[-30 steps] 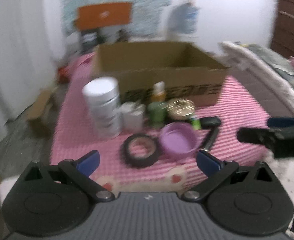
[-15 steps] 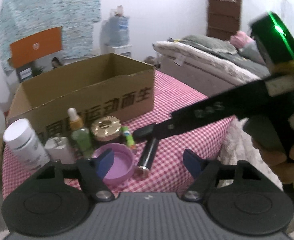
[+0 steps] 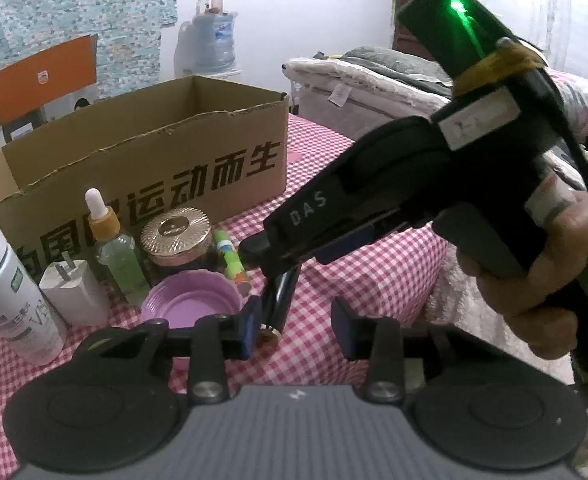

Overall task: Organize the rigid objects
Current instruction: 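Move the right tool to the black tube and close its fingers on it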

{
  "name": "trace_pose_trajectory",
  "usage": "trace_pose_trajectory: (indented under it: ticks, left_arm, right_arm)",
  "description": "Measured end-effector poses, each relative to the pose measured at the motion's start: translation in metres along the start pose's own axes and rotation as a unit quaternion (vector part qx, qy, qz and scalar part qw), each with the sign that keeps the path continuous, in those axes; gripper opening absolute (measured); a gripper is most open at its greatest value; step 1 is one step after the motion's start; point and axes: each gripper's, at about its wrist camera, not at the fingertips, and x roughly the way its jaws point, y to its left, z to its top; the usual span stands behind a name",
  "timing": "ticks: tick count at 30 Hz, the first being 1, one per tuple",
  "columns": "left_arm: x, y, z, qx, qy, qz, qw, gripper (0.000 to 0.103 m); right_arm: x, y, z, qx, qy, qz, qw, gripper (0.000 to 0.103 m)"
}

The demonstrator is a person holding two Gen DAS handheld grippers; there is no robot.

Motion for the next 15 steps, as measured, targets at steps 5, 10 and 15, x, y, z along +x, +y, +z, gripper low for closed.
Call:
trace_pose_trajectory:
  ticks: [5, 10, 15]
  left_arm:
    - [0.003, 0.001, -0.001, 0.006, 0.001, -0.006, 1.0000, 0.036]
    - [0.005, -0.003, 0.001, 0.017, 0.000, -0.010, 0.9998, 0.036]
    - [0.017, -0.010, 0.009, 0.027, 0.005, -0.014, 0.9995, 0.036]
  right_arm:
    - [0.008, 0.003, -0.001, 0.000, 0.008, 0.006, 1.000, 0.035]
    - [0.011, 0.005, 0.000, -0.010, 0.012, 0.001, 1.000, 0.023]
    - [0.006, -0.006, -0.001, -0.009, 0.003, -0.014, 1.000, 0.021]
